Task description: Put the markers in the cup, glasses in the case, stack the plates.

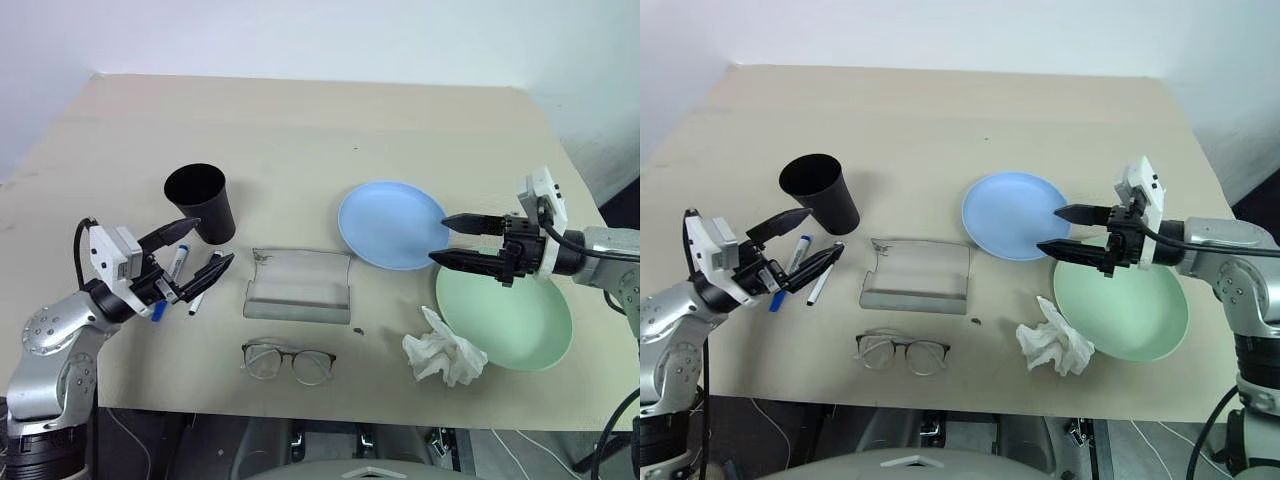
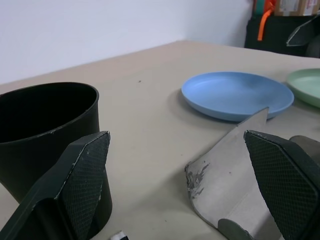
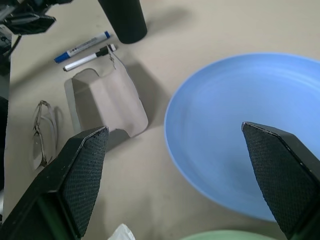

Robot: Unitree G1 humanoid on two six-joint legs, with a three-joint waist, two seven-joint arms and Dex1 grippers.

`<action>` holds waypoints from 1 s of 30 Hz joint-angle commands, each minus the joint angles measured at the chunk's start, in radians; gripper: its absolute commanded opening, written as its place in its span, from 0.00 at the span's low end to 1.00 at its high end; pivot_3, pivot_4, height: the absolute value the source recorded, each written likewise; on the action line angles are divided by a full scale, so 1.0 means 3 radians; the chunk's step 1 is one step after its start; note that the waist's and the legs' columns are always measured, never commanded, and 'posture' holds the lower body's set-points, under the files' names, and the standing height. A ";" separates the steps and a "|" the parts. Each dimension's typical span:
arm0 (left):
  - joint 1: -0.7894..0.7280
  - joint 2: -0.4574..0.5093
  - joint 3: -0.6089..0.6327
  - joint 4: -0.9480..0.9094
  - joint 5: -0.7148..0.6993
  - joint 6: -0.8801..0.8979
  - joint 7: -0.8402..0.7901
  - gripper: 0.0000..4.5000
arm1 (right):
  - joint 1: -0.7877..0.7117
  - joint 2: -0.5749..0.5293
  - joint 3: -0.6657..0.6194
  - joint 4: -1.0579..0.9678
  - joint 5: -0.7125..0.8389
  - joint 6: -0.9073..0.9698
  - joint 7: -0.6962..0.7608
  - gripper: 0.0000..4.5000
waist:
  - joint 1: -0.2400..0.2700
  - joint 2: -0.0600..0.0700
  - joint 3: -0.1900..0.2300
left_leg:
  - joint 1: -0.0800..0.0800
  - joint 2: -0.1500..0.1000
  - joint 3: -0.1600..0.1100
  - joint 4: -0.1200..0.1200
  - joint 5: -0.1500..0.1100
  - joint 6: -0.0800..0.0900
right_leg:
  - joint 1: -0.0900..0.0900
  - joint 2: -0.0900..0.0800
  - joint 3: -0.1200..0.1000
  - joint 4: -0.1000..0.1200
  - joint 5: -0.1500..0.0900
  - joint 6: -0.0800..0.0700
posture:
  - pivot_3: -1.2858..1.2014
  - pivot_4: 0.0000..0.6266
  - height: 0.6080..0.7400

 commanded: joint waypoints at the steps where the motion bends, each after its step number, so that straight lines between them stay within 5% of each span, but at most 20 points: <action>1: -0.0042 0.0050 -0.0059 -0.0106 -0.0035 -0.0019 -0.0021 1.00 | 0.0021 -0.0037 -0.0102 -0.0060 -0.0038 -0.0109 -0.0024 1.00 | 0.0000 0.0000 0.0000 | 0.0000 0.0000 0.0000 0.0000 0.0000 0.0000 | 0.0000 0.0000 0.0000 -0.0001 0.0000 0.0000 | 0.52 0.24 0.55; 16: -0.0237 0.0100 -0.0256 -0.0091 -0.0157 0.0118 -0.0116 1.00 | -0.0049 -0.0227 -0.0055 0.0299 -0.0258 0.0065 -0.0284 1.00 | 0.0006 0.0000 0.0000 | 0.0000 0.0000 0.0000 0.0000 0.0002 0.0000 | 0.0003 0.0000 -0.0004 -0.0005 0.0001 0.0000 | 0.52 0.24 0.55; 30: -0.0318 0.0109 -0.0578 -0.0079 -0.0110 0.0123 -0.0267 1.00 | 0.0095 -0.0662 -0.0107 0.1428 -0.0779 -0.0113 -0.0146 1.00 | -0.0002 0.0001 0.0000 | 0.0004 0.0000 0.0001 -0.0001 0.0012 -0.0012 | 0.0009 0.0000 -0.0004 -0.0006 0.0001 0.0000 | 0.52 0.24 0.55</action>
